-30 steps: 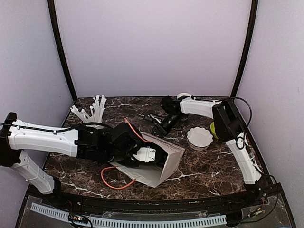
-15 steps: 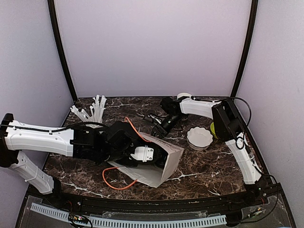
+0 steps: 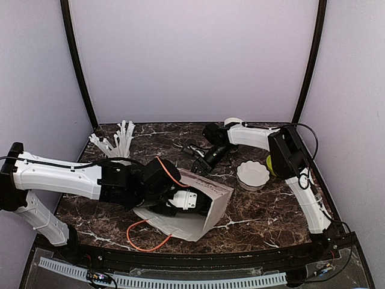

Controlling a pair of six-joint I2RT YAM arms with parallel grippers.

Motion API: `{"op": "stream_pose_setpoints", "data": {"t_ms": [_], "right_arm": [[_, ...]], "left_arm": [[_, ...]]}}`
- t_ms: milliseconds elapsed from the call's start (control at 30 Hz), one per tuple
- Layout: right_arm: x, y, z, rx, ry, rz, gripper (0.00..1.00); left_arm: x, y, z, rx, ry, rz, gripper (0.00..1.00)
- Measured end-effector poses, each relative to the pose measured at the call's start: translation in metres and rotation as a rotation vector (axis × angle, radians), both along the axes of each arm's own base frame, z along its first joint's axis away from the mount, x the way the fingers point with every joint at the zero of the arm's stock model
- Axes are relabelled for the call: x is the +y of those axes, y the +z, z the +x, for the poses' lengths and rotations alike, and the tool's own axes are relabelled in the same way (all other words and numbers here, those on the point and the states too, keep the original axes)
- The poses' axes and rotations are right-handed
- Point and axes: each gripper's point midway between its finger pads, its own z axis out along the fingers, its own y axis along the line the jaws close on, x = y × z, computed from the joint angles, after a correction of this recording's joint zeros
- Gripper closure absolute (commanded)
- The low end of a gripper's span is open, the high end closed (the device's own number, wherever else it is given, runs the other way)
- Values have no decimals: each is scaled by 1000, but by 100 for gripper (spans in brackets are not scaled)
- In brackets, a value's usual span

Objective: Pack the takeout coffee

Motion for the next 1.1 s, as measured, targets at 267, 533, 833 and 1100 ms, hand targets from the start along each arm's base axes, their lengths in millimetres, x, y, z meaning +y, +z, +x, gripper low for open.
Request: {"op": "stream_pose_setpoints", "data": {"t_ms": [267,533,833,1100], "right_arm": [[0,0,-1,7,4,3,40],[-7,-2,4,-19,-2,-24,38],[-54,28,33,-173,-65,-154,35],[-88,118,37,-334,-68,-98,34]], "left_arm": [[-4,-3,3,-1,10,10,56],[-7,-4,9,8,31,32,56],[-19,0,22,88,90,44,56],[-30,2,39,216,161,44,56]]}}
